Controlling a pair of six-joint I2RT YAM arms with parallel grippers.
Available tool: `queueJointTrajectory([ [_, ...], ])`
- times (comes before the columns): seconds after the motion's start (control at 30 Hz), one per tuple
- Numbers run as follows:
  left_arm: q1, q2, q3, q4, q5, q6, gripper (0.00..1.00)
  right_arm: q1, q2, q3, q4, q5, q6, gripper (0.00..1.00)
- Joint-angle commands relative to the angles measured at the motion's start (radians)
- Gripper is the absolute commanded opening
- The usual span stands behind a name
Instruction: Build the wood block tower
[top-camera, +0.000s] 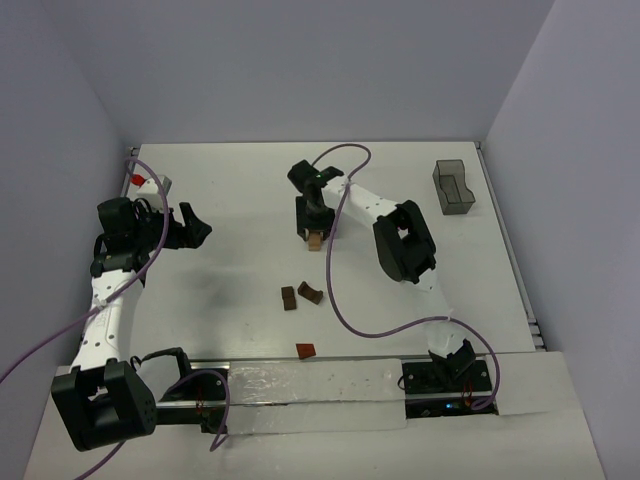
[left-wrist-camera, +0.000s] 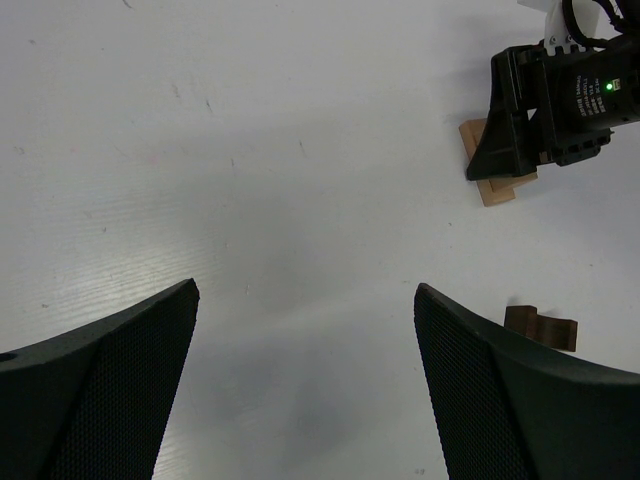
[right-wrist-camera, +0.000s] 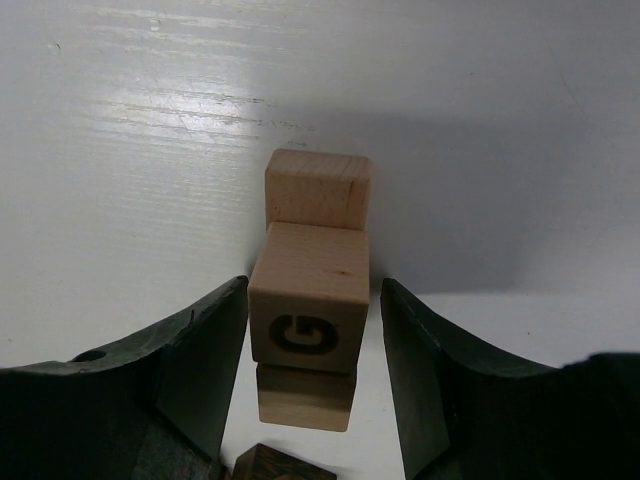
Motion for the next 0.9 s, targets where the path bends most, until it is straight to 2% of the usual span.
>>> queueJointTrajectory([
  [0.0,0.005,0.001,0.000,0.043,-0.011,-0.006,0.95,0.006,0.003,0.006,0.016,0.003,0.008,0.62],
  [0.2,0.005,-0.001,-0.003,0.043,-0.014,-0.006,0.95,0.012,0.007,0.006,0.014,0.017,0.013,0.54],
  [0.87,0.005,0.007,0.001,0.046,-0.012,-0.008,0.95,0.038,0.005,-0.007,0.011,0.040,0.017,0.48],
])
